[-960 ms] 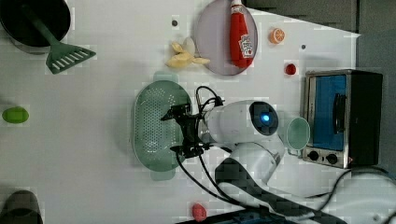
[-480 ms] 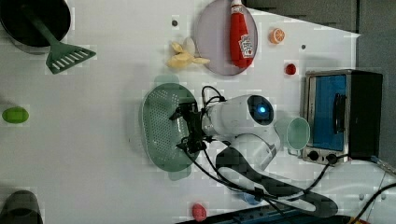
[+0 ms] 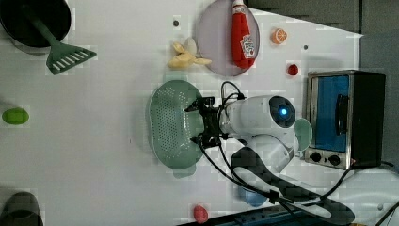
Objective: Drag strainer left to right.
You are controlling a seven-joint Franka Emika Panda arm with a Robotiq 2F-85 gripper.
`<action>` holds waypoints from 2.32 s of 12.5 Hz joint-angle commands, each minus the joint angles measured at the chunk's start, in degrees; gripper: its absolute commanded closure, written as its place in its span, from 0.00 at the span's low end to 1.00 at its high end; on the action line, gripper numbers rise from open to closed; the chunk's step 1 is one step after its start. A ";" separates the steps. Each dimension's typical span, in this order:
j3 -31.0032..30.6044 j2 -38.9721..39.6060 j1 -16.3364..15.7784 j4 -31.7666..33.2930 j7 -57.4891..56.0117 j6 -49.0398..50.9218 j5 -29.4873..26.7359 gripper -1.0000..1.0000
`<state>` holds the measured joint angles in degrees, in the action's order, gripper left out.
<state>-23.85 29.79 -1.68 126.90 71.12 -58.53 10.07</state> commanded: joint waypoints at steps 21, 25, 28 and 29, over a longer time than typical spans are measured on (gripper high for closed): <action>14.22 -5.78 9.62 7.11 -17.95 -1.29 -0.51 0.00; 18.65 -6.04 9.81 7.11 -21.50 -1.32 -0.51 0.00; 21.65 -6.05 9.87 7.11 -23.39 -1.53 -0.51 0.00; 22.60 -6.04 9.89 7.12 -24.72 -1.54 -0.51 0.00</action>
<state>-2.16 23.95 7.46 134.85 49.21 -59.20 8.69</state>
